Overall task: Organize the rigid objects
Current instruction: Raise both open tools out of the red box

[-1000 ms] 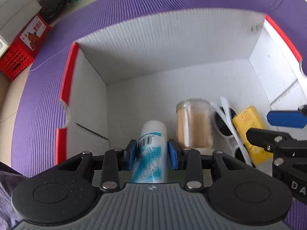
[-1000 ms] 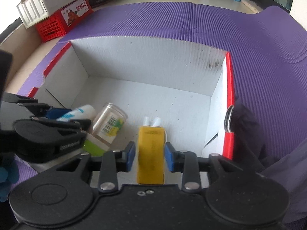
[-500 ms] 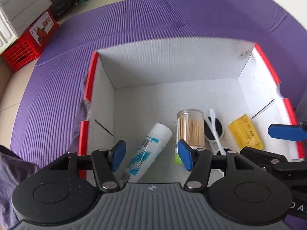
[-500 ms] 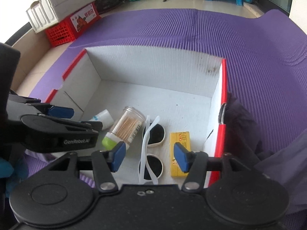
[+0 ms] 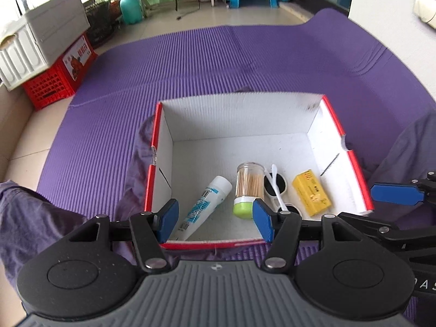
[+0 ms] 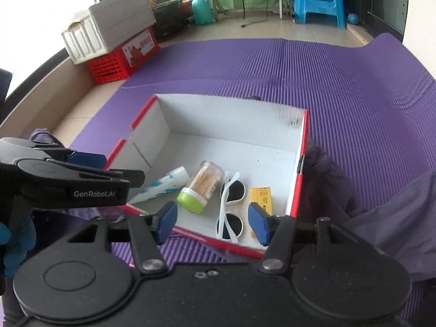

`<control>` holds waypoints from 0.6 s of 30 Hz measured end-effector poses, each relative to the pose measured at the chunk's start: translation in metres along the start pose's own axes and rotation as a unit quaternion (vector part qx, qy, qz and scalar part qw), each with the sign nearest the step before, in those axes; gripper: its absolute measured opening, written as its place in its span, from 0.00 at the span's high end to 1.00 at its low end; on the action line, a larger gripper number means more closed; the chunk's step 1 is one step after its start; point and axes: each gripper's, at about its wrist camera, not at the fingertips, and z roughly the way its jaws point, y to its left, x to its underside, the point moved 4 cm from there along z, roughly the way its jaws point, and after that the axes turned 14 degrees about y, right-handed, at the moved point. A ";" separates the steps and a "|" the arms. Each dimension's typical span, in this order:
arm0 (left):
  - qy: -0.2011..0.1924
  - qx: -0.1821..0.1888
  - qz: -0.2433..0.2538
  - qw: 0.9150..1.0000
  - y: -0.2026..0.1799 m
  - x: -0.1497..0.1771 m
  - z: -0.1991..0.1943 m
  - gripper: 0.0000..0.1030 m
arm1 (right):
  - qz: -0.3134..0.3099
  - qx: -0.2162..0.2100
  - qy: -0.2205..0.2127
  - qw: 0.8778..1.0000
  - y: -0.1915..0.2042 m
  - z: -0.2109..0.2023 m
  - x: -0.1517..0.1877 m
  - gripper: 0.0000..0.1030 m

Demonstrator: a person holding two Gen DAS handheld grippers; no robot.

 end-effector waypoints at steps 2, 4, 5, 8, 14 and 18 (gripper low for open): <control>-0.010 0.001 -0.003 1.000 -0.001 0.007 -0.013 0.43 | -0.002 -0.006 -0.009 1.000 0.004 -0.012 0.005 0.39; -0.021 0.002 -0.005 1.000 -0.002 0.016 -0.025 0.43 | -0.006 -0.010 -0.018 1.000 0.007 -0.022 0.010 0.37; -0.025 0.001 -0.004 1.000 -0.003 0.020 -0.030 0.43 | -0.010 -0.013 -0.021 1.000 0.010 -0.028 0.014 0.37; -0.038 -0.005 -0.008 0.999 -0.004 0.035 -0.044 0.43 | -0.017 -0.015 -0.030 0.999 0.016 -0.042 0.024 0.36; -0.057 -0.005 -0.015 0.998 -0.008 0.062 -0.069 0.43 | -0.026 -0.026 -0.050 0.998 0.025 -0.066 0.042 0.28; -0.067 -0.005 -0.016 0.998 -0.012 0.078 -0.083 0.43 | -0.031 -0.030 -0.063 0.997 0.030 -0.078 0.056 0.24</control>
